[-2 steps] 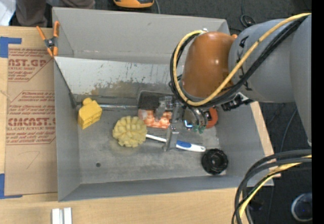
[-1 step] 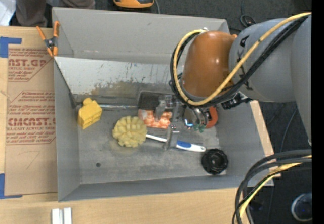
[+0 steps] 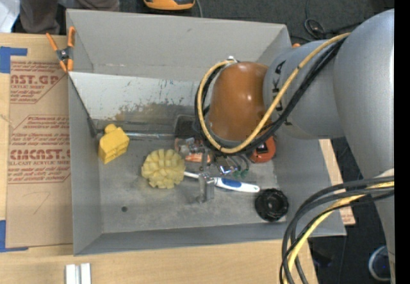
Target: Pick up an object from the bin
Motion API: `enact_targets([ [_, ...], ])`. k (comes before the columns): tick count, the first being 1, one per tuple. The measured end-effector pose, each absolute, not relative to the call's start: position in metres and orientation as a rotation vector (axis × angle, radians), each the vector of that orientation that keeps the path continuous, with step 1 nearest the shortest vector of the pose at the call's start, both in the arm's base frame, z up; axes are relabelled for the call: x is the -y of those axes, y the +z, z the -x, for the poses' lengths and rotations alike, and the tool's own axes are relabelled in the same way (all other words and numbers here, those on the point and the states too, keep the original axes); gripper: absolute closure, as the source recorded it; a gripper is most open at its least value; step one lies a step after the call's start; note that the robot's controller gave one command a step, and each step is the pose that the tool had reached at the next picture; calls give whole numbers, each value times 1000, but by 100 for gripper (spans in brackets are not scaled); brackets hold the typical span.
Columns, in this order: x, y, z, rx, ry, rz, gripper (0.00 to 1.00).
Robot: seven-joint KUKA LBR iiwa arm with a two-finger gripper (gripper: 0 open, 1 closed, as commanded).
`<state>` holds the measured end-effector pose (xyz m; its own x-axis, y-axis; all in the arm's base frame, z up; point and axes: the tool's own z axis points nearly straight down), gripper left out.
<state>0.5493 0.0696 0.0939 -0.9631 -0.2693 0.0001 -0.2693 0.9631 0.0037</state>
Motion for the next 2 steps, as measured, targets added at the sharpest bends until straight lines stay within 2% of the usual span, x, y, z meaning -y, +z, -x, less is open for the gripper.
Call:
enact_targets([
  [1,-64,115,-540,3150,-4,157,0],
  [2,-36,68,-539,3125,-6,-356,0],
])
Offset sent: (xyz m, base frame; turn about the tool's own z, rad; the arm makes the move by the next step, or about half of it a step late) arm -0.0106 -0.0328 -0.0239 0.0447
